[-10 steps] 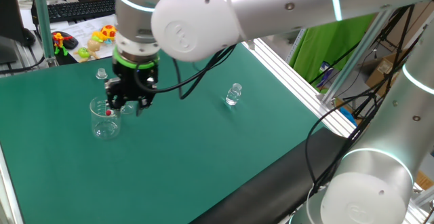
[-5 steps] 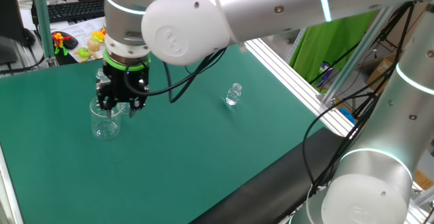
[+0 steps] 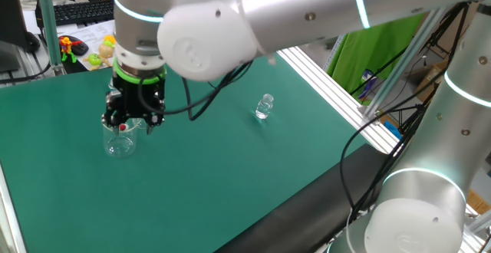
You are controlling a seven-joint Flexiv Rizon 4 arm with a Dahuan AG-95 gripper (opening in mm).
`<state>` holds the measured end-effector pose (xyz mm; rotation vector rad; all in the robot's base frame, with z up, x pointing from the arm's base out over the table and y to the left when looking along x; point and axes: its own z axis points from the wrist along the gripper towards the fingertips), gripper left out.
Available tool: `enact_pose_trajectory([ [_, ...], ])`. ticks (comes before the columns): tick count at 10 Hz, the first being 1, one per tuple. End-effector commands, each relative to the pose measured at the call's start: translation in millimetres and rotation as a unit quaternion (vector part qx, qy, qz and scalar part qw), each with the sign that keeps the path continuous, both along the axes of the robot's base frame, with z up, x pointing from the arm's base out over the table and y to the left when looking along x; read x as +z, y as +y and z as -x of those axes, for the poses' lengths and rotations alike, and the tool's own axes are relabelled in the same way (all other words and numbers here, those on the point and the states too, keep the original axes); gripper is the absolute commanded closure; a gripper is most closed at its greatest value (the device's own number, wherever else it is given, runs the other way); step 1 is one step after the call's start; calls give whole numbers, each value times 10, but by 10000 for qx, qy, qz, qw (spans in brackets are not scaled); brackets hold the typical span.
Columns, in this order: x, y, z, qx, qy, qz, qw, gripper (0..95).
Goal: Transfer liquid using a dropper
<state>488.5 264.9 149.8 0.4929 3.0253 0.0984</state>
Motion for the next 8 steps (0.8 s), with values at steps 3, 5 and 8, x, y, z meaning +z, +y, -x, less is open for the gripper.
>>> enact_pose_trajectory([
  [3,-32,102,-83,-127,-92,-19,9999,380],
  [5,-59,158,-149,-156,-97,-11,9998,380],
  [8,-57,148,-270,-131,-88,-9,9999,380],
])
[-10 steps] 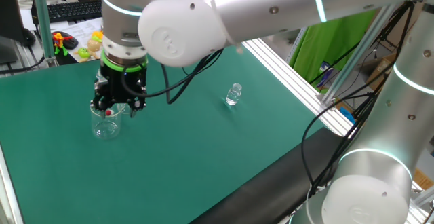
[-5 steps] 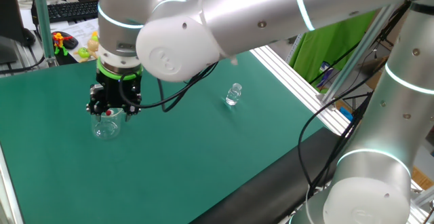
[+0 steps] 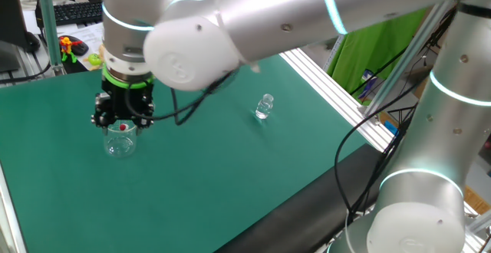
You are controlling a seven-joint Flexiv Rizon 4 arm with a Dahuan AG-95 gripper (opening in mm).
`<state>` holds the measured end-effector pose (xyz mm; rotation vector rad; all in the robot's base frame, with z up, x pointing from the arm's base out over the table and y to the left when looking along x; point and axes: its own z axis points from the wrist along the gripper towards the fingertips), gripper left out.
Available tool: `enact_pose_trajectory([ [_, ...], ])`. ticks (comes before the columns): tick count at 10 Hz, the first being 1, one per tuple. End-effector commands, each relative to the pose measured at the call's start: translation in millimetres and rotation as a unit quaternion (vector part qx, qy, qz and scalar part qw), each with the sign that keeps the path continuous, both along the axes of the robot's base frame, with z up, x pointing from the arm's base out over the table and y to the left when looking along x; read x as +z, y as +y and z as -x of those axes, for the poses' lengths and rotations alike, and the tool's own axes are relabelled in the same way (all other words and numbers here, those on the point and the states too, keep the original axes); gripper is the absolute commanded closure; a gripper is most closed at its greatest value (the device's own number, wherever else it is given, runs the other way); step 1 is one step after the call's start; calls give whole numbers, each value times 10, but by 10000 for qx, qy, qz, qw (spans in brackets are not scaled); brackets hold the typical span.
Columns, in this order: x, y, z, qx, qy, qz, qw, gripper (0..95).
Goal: Transfer liquid using a dropper
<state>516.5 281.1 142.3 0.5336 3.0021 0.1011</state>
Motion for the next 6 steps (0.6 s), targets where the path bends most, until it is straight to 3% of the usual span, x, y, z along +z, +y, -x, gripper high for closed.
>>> enact_pose_trajectory([
  [1,15,-14,9,26,-12,-1,10000,380],
  [2,12,-13,10,45,-11,12,10000,570],
  [4,4,-11,10,98,-5,34,9999,570],
  [5,-5,-11,10,99,-10,42,9999,760],
  [6,-9,-10,10,96,-12,49,9999,760],
])
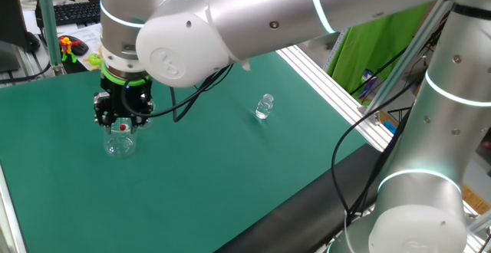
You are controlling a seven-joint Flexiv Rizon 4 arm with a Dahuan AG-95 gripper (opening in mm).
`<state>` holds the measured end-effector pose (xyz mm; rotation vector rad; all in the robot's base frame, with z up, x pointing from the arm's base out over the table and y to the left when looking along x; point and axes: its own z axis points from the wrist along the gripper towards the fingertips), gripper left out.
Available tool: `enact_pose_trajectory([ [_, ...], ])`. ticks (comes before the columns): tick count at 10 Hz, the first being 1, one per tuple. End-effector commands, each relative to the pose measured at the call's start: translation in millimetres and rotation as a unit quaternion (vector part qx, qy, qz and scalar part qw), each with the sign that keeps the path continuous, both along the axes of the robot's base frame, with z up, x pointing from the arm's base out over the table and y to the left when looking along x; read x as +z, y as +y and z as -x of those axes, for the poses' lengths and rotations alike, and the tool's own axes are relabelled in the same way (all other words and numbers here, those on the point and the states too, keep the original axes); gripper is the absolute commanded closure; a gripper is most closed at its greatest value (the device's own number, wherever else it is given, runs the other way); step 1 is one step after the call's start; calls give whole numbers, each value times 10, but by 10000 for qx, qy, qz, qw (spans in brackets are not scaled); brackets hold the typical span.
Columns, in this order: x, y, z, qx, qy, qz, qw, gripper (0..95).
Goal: Transfer liquid using a dropper
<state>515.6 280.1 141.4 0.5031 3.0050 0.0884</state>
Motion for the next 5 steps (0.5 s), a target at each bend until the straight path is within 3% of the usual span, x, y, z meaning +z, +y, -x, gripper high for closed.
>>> enact_pose_trajectory([
  [1,-1,-1,-2,8,-6,8,10000,760],
  [5,7,-8,-15,-20,-27,12,10000,760],
])
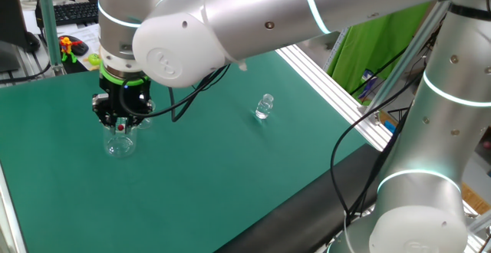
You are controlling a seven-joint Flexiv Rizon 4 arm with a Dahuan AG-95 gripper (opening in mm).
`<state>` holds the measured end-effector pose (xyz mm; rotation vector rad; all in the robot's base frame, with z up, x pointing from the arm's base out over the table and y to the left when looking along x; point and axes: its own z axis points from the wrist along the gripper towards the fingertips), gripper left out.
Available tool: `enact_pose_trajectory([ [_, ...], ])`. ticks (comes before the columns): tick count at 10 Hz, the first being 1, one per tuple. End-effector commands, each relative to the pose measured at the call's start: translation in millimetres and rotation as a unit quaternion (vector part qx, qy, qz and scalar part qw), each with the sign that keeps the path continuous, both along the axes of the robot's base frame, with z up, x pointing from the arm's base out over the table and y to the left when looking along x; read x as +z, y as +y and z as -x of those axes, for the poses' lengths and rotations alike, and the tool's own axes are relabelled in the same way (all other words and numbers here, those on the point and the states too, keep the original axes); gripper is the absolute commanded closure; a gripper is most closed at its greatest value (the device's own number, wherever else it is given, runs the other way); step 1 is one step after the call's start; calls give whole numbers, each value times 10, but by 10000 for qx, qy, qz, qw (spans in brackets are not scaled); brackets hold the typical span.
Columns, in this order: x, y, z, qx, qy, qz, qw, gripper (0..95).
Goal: Transfer liquid using a dropper
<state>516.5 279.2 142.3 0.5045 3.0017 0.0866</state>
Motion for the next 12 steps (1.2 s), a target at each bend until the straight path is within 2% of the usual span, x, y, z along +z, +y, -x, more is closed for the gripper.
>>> enact_pose_trajectory([
  [1,2,-2,-11,-23,-16,5,10000,570],
  [4,27,-19,-44,-11,-12,2,10000,570],
  [5,34,-23,-54,-11,-12,-2,10000,760],
  [12,22,-32,-76,24,-32,12,10000,760],
])
